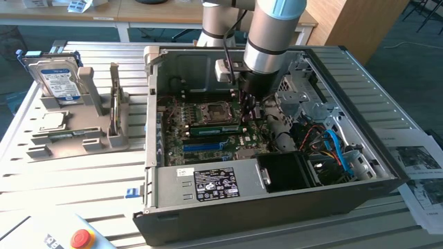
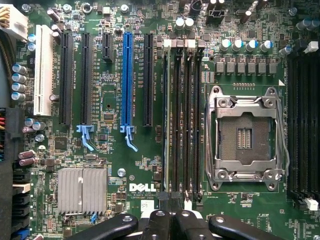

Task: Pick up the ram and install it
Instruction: 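Press down the ram until it locks into place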

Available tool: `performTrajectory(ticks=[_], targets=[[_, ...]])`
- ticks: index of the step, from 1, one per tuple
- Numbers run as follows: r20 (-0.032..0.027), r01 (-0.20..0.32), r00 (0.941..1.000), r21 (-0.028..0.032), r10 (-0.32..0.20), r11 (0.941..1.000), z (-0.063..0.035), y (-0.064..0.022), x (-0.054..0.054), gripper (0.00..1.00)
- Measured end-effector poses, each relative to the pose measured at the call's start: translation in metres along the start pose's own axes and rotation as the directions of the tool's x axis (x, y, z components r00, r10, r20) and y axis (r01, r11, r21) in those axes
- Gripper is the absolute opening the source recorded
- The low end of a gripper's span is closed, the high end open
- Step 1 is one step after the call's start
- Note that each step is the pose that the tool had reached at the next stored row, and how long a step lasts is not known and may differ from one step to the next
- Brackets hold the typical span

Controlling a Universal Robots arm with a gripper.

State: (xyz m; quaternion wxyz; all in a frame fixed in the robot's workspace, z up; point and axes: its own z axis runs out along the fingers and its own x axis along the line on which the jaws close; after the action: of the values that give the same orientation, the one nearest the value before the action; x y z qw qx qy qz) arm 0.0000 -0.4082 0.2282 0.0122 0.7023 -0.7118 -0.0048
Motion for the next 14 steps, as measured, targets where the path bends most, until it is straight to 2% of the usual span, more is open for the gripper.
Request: performTrajectory(ticks=[14], targets=[[0.0, 0.0, 1.0, 0.0, 0.0, 1.0, 0.0015, 0.0, 0.0, 0.1]])
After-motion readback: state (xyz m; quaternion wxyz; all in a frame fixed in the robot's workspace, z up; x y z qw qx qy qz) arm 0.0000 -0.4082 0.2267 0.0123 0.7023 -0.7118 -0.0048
